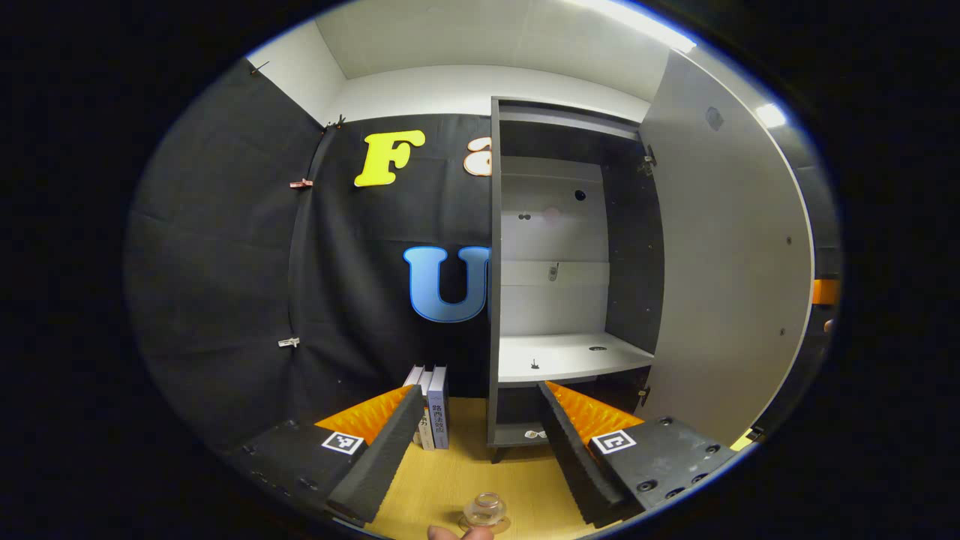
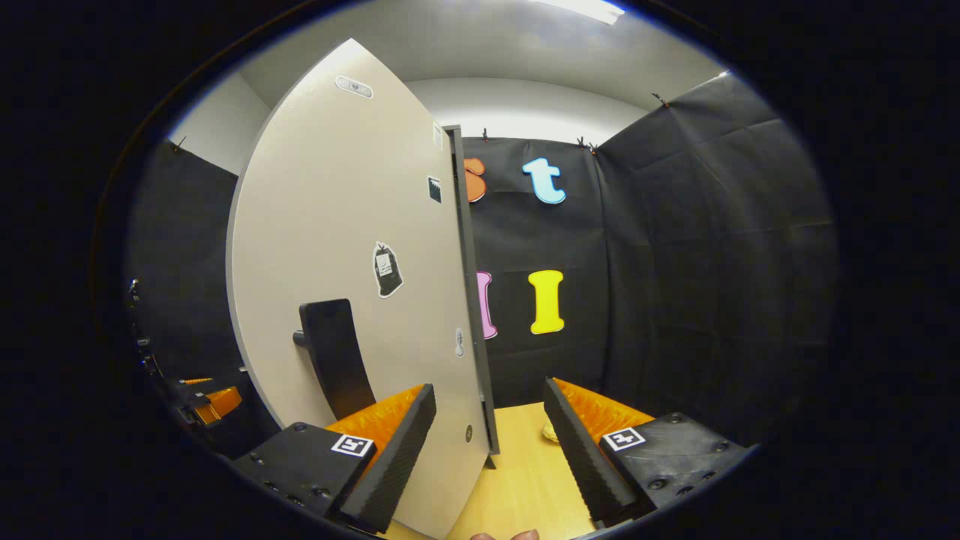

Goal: Open the cabinet door with the right hand, grasp the bottle in the cabinet with the left hand and place it on the coaster, then close the cabinet door with the right hand.

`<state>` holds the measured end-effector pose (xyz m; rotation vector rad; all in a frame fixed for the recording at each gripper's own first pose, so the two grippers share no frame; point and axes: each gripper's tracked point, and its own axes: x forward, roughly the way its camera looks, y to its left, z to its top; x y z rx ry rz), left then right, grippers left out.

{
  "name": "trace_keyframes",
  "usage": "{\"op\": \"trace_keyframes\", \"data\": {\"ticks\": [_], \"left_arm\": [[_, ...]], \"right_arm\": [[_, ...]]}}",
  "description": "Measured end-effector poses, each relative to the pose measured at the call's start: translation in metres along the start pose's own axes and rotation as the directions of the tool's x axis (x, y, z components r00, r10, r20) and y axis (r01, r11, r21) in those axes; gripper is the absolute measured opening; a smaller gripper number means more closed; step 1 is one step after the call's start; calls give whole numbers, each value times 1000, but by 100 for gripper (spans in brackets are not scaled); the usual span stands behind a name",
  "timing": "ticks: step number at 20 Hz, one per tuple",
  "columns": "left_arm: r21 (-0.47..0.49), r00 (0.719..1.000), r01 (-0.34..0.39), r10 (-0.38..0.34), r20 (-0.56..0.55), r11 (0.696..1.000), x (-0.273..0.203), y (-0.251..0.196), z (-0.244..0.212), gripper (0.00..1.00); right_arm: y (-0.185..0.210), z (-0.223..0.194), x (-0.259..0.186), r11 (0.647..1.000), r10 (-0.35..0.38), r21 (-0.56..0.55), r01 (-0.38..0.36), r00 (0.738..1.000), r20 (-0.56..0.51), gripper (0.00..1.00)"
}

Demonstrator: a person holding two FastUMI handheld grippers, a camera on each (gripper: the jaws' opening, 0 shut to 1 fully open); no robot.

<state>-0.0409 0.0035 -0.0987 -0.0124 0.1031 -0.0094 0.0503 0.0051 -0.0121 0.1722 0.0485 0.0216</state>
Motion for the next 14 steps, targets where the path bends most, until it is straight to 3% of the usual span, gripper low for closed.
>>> {"op": "trace_keyframes", "data": {"ticks": [9,14], "left_arm": [[48,999,-29,30,-28,998,3,14,-13,92],[50,996,-74,76,-42,996,3,26,-19,95]], "right_arm": [[48,-8,7,992,122,39,-121,992,-18,95],[74,-10,11,977,214,2,-214,977,-17,97]]}}
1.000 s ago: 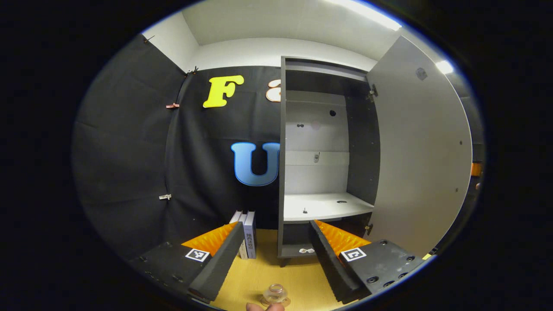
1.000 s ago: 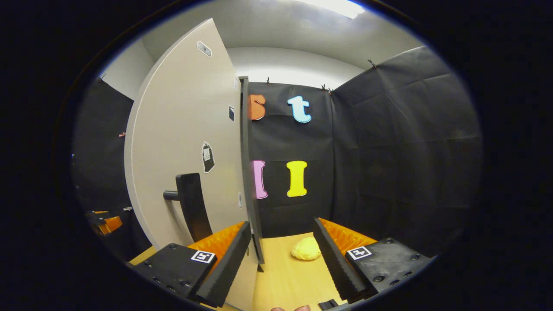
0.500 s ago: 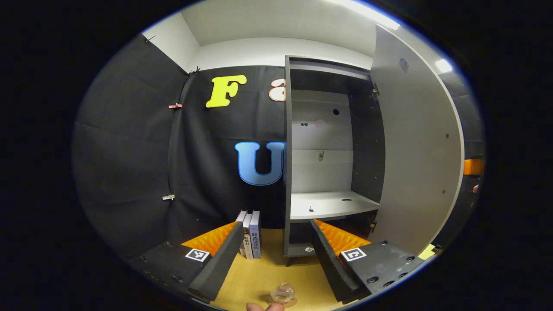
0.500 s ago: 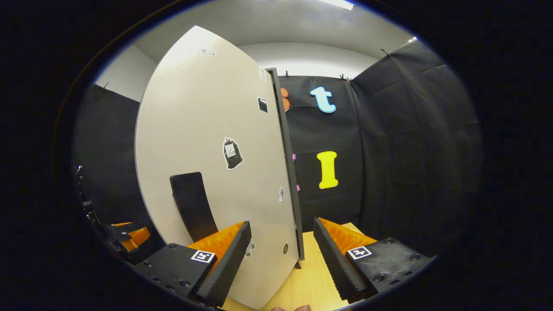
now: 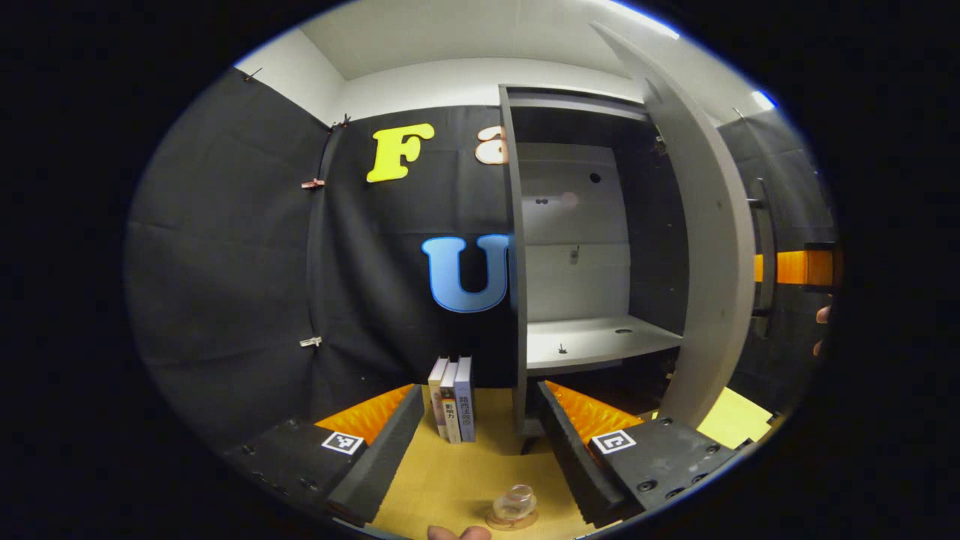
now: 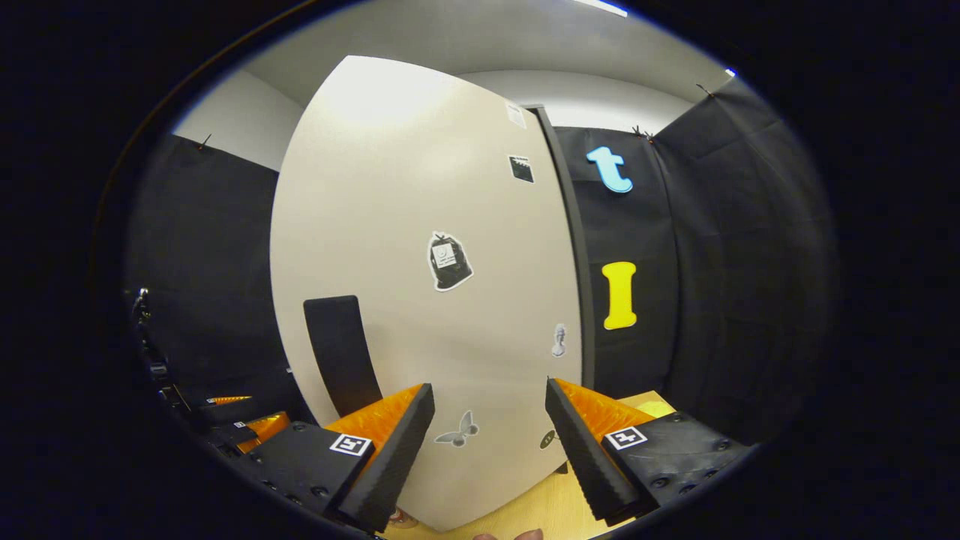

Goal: Open the cabinet door with the right hand, grasp the bottle in the cabinet with the left hand and place it on the coaster, then close the cabinet door with the right hand.

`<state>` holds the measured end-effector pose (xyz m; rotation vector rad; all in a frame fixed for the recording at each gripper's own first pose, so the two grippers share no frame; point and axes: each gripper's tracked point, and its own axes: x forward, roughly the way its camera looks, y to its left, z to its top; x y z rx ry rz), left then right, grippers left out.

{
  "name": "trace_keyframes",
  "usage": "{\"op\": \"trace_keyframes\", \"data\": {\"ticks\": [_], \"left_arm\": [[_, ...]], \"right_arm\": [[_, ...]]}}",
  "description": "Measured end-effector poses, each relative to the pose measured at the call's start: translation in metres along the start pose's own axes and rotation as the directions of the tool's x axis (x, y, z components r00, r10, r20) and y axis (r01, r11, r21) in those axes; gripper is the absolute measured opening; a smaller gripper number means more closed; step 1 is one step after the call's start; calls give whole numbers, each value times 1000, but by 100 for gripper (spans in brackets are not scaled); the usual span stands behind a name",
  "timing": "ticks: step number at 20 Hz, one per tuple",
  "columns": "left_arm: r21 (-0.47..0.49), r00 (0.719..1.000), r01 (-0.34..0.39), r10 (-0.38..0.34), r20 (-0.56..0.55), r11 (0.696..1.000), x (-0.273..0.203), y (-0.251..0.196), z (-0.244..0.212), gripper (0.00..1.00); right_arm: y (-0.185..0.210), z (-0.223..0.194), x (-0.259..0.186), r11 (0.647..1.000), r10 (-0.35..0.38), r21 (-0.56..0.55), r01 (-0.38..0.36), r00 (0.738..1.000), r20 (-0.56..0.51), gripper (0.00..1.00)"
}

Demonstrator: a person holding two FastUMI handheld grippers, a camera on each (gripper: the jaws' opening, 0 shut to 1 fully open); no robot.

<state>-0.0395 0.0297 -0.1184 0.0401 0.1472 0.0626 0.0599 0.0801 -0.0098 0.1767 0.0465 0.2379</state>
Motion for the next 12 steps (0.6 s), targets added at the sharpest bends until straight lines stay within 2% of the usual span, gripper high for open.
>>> {"op": "trace_keyframes", "data": {"ticks": [2,3,6,7,12], "left_arm": [[-1,1000,-4,4,-3,1000,1,3,-2,92],[-7,1000,-2,2,-6,1000,1,3,-4,95],[-23,1000,-7,7,-14,1000,-1,6,-5,92],[-23,1000,-11,11,-11,1000,-1,7,-3,95],[-26,1000,6,-6,-2,1000,-4,0,-1,94]], "right_arm": [[14,-8,2,998,61,-3,-61,998,-28,97],[19,-8,0,997,83,-5,-83,996,-34,97],[29,-5,-1,993,114,-9,-115,993,-25,97],[31,-5,0,993,121,-13,-121,992,-25,98],[23,-6,-1,993,104,-59,-106,994,-35,98]]}}
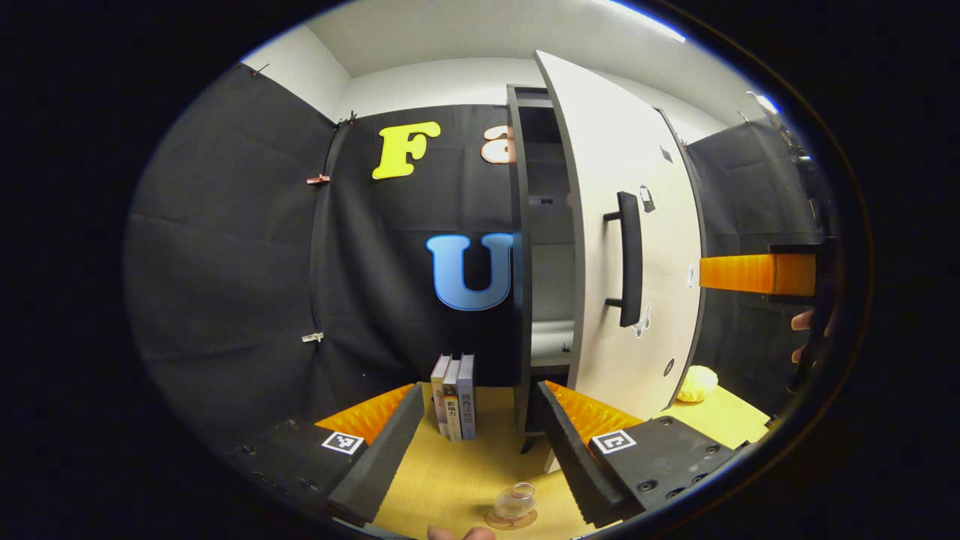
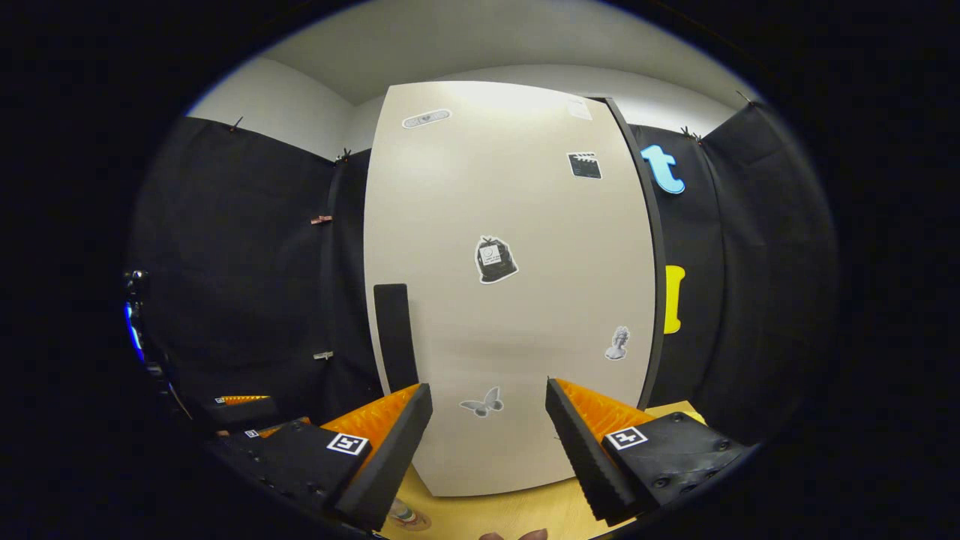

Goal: Open the cabinet door with the right hand, grasp the bottle in the cabinet with the left hand and place it on the coaster, then close the cabinet door with the right hand.

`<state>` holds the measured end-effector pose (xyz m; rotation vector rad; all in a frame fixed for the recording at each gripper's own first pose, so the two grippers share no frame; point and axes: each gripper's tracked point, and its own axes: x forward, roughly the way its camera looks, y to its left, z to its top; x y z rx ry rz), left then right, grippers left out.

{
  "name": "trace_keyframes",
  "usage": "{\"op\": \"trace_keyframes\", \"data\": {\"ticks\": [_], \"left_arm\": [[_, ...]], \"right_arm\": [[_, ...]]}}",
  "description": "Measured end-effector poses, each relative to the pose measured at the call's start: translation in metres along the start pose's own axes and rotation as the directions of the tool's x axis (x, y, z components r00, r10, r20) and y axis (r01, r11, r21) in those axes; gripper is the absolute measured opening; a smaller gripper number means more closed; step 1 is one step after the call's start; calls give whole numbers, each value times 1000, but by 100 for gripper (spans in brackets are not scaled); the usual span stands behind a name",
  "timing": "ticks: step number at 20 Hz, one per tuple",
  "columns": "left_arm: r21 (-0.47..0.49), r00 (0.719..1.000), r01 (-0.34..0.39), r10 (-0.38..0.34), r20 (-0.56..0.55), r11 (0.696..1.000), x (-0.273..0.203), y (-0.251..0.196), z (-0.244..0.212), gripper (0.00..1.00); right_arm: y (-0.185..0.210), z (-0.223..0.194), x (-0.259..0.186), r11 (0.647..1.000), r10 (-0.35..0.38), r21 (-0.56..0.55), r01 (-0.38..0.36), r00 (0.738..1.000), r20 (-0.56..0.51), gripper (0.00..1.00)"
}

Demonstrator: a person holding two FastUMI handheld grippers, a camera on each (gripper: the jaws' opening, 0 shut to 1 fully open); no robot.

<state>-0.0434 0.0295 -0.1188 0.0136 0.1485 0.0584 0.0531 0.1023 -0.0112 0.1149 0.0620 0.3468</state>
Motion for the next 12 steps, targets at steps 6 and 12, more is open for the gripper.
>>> {"op": "trace_keyframes", "data": {"ticks": [6,12], "left_arm": [[3,1000,21,-21,10,1000,-4,-16,5,95],[30,999,37,-38,27,999,-7,-46,17,95]], "right_arm": [[-29,0,-5,995,-83,-52,83,997,8,98],[-58,4,-16,986,-152,-70,154,988,26,99]]}}
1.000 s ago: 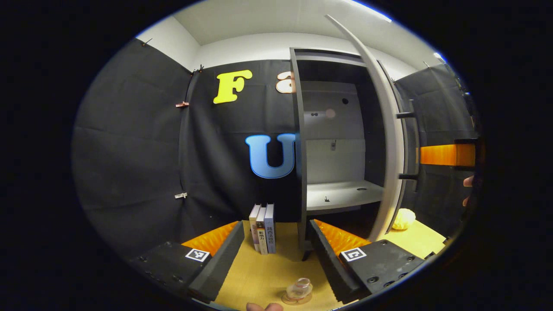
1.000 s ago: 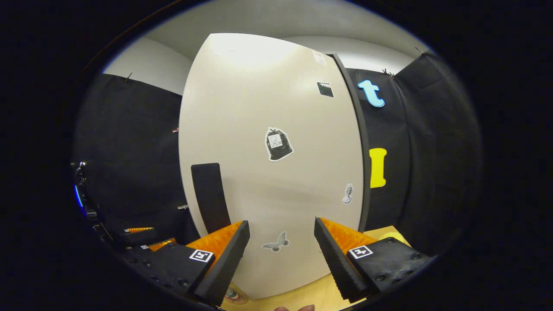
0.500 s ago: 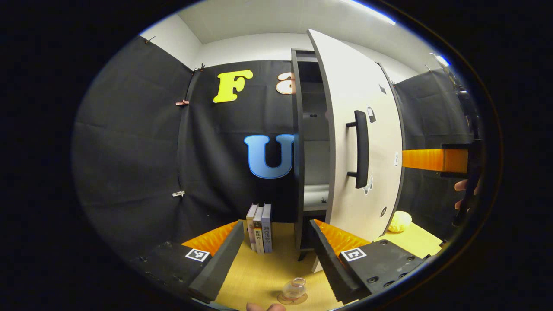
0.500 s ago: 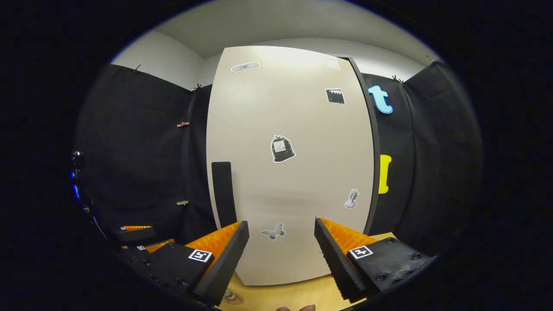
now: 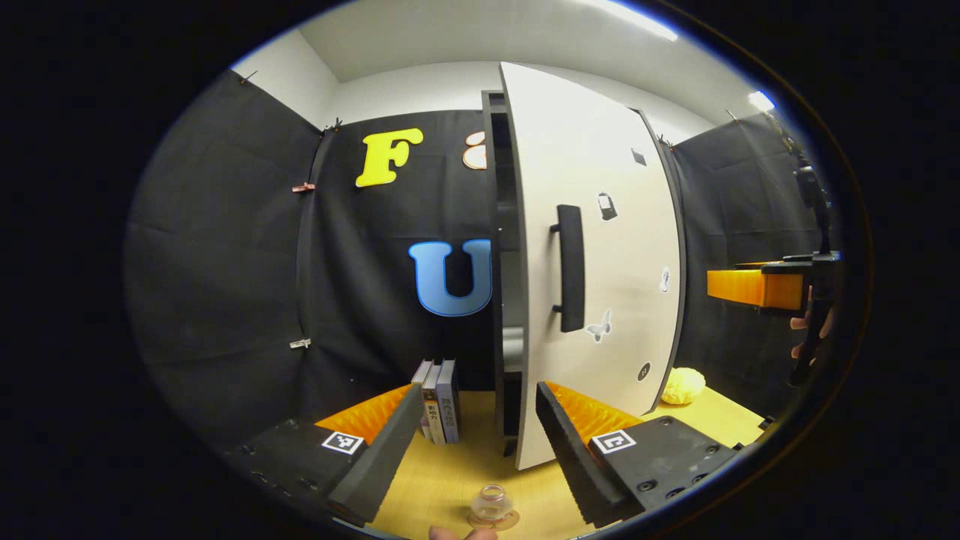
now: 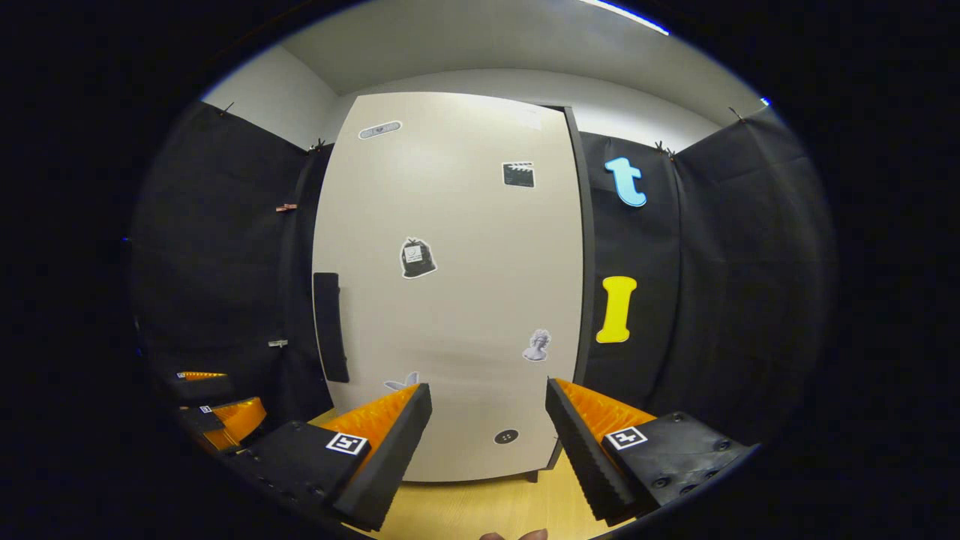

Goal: Open the cabinet door with the right hand, grasp the bottle in the cabinet with the left hand and place it on the coaster, then close the cabinet door with the right hand.

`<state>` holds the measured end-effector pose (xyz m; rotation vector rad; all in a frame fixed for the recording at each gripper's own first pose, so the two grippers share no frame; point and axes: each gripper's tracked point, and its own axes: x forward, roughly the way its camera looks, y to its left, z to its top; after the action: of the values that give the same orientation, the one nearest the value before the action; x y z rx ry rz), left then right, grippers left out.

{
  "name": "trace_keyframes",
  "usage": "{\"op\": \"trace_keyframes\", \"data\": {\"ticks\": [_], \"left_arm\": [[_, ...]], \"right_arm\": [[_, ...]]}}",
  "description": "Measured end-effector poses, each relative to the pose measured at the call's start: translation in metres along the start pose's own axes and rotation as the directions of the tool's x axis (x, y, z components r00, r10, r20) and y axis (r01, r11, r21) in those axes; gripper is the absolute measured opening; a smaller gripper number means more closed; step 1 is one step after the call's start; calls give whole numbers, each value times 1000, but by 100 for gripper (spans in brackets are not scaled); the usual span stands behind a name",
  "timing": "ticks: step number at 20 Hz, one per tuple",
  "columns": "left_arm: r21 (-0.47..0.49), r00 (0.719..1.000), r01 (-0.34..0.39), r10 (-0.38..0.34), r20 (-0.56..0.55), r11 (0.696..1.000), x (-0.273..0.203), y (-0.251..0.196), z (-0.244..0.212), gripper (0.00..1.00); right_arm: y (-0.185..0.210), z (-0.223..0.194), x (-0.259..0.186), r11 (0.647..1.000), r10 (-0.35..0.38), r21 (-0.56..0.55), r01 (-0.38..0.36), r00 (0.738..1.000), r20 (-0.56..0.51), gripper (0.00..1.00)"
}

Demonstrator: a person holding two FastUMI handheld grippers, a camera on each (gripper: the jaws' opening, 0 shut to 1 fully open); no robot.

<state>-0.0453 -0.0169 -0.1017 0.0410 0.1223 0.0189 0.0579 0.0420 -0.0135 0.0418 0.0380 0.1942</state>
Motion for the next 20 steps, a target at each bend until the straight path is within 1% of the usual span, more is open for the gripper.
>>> {"op": "trace_keyframes", "data": {"ticks": [2,6,13,17,20], "left_arm": [[12,1000,2,-2,15,1000,0,-9,7,94],[4,999,9,-10,36,1000,2,-28,18,94],[-76,995,-14,21,95,997,16,-46,31,95],[-47,996,-26,30,79,999,33,-54,24,94],[-45,995,-32,36,93,998,43,-62,27,94]], "right_arm": [[-11,1,-1,1000,-19,-10,19,1000,13,99],[-31,2,-7,999,-45,-13,45,999,27,99],[-74,1,-14,993,-108,-36,111,992,65,99],[-83,-6,-14,993,-109,-40,112,992,61,98],[-83,-12,-18,995,-91,-24,92,995,47,99]]}}
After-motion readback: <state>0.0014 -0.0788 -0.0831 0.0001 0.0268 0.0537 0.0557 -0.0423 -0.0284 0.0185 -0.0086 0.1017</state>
